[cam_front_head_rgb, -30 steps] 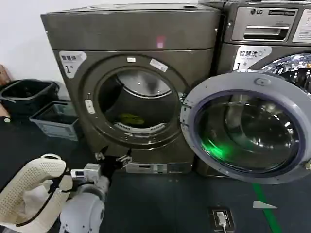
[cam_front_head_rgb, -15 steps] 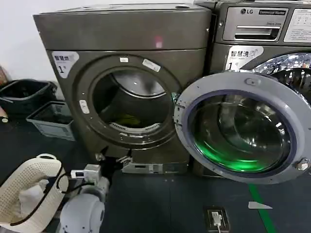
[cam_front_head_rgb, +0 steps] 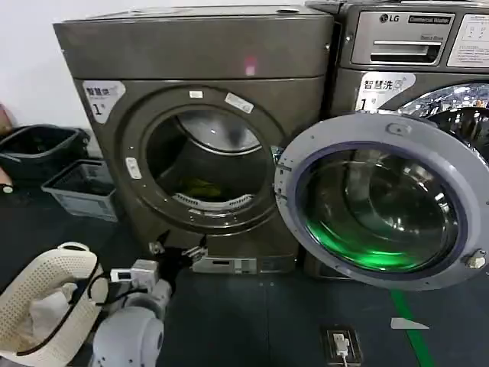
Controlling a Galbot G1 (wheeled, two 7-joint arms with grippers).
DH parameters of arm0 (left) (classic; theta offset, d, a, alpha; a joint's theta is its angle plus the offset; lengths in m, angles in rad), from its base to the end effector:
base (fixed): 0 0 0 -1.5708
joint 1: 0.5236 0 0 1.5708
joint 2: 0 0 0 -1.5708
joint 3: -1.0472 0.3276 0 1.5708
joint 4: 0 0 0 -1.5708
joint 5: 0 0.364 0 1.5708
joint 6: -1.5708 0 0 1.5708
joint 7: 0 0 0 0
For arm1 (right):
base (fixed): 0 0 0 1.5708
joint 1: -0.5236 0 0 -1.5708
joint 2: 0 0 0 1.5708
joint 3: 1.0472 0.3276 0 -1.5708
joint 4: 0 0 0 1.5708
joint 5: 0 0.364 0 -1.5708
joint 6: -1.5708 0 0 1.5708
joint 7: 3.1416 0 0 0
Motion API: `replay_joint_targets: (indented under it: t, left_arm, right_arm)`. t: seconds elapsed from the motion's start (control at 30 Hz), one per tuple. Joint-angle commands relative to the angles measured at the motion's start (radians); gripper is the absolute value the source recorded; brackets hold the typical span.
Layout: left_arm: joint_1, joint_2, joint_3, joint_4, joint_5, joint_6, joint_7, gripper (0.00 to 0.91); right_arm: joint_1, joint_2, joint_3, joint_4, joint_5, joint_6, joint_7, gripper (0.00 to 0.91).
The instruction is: Grasp the clothes from the dryer.
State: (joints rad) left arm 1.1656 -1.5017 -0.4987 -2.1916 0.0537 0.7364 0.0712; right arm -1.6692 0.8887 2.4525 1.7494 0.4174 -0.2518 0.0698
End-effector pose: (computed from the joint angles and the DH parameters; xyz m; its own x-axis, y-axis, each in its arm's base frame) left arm 0.2802 0.0006 -0.1503 -0.9700 0.0515 0.2375 0.0762 0.9925 0.0958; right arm -0.0977 -0.4262 0.0792 -0.0558 0.7846 -0.6175 0.9960 0.0004 -0.0894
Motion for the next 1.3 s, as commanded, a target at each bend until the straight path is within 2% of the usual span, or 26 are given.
replay_joint_targets:
  t: [0.03,1.3]
  left_arm:
    - [0.001,0.0,0.001,-0.001,0.0,0.049,-0.001,0.907]
    - [0.001,-0.002,-0.003,0.005,0.015,0.049,0.0,0.907]
  right_arm:
    - [0.0,0.0,0.0,-0.002,0.001,0.001,0.001,0.907]
    - [0.014,0.003,-0.014,0.007,-0.001,0.001,-0.009,0.907]
